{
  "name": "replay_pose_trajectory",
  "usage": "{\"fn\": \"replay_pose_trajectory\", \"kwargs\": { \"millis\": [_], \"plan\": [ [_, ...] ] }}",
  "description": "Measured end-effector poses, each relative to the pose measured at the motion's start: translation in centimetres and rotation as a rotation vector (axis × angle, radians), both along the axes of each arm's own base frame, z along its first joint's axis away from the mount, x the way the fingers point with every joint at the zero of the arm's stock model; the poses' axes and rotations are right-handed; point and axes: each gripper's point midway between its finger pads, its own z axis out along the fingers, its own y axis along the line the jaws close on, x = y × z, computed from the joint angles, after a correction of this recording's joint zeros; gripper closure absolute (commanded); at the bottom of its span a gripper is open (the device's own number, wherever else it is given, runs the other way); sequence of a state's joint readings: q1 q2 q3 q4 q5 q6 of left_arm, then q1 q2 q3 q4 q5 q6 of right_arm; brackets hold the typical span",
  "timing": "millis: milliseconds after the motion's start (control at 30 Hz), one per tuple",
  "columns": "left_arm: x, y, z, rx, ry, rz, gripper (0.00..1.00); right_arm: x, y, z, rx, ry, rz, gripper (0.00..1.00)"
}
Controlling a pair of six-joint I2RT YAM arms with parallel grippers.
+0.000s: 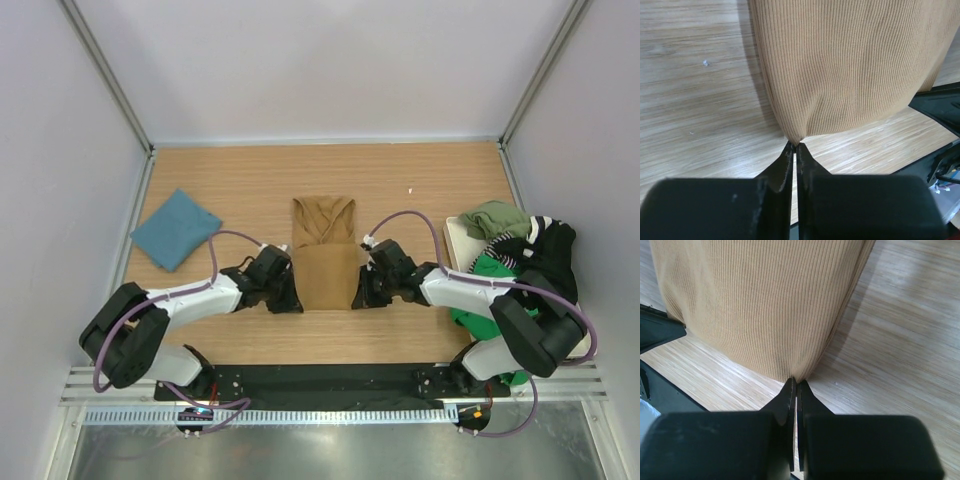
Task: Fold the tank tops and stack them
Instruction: Fold the tank top
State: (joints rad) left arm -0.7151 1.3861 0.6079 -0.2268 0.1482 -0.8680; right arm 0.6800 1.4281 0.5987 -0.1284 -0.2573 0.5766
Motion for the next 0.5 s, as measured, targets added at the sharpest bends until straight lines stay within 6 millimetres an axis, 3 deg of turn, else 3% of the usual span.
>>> {"fn": "replay_pose_trajectory", "kwargs": {
  "millis": [233,333,400,467,500],
  "plan": [
    [0.0,-0.2,0.0,0.0,0.007,-0.001,1.0,-0.1,0.1,-0.1,-0.006,0.016,0.003,0.99],
    [1.3,-0.6,0.7,0.012,0.018,0.001,1.0,1.1,0.5,0.8,-0.044,0.028,-0.003,0.99],
    [3.9,-1.3,2.0,-0.004,0.035,0.007,1.0,3.5,1.3,2.5,-0.058,0.023,-0.009,0.99],
    [8.2,-1.8,4.6,-0.025,0.021,0.034,1.0,7.8,2.5,5.8,-0.043,-0.022,-0.035,0.99],
    [10.1,-1.9,6.1,-0.034,-0.004,0.046,1.0,10.4,2.9,8.3,-0.032,-0.062,-0.058,0.99]
  ]
}}
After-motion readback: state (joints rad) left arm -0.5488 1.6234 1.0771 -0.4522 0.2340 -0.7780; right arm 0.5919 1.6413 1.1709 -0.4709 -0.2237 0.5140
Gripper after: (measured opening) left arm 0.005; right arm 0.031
